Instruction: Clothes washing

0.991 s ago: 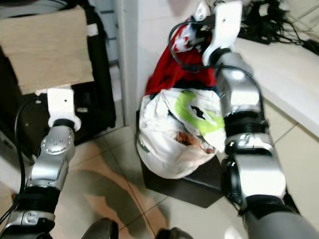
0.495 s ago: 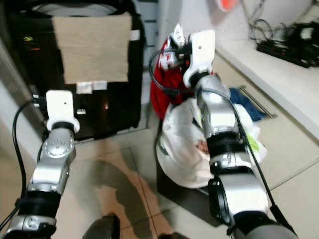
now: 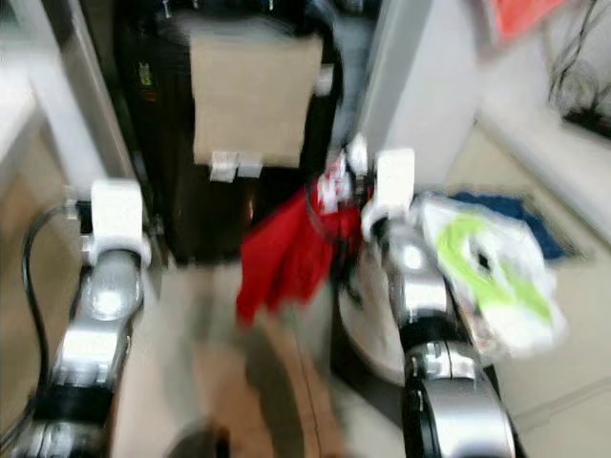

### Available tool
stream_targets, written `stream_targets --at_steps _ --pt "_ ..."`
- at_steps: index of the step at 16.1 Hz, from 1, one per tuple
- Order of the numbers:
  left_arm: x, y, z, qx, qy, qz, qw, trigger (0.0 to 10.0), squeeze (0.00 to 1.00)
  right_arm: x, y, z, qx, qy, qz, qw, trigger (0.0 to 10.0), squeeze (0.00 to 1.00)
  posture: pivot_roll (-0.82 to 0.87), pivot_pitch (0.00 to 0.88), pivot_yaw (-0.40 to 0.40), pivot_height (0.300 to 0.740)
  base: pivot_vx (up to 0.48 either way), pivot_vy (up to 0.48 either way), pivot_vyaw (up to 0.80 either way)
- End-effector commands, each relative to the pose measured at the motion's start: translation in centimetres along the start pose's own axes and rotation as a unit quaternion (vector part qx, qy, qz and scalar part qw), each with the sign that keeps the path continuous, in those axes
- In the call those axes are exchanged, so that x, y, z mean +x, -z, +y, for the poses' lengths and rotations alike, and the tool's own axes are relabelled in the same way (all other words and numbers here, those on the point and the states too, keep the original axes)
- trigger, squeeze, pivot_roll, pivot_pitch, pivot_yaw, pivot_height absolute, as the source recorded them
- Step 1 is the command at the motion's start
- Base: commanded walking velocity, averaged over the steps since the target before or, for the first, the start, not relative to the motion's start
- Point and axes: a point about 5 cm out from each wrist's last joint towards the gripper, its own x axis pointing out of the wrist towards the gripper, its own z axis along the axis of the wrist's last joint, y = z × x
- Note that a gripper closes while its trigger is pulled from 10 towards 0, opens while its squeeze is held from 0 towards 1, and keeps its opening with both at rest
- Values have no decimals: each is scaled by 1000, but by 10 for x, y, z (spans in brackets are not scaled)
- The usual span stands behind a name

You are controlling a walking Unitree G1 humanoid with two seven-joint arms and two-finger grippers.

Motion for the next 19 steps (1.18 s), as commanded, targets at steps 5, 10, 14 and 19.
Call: stream_targets --at_steps 5,10,14,19 --pt "-5 -15 -27 -14 97 -35 995 10000 0 -3 1 -7 -47 15 -7 999 0 0 0 0 -49 740 96 0 260" --pt "-2 -26 -26 -43 103 -58 992 10000 0 4 -26 -16 -88 39 -63 993 0 0 -7 0 -43 740 478 0 0" --pt "-1 -27 -26 -39 98 -62 992 10000 0 4 -21 -15 -92 37 -51 994 0 0 -2 0 -48 740 469 0 0" --pt "0 -31 -29 -43 104 -71 991 10000 0 5 -17 -7 -90 28 -49 994 0 0 0 0 -50 740 467 0 0"
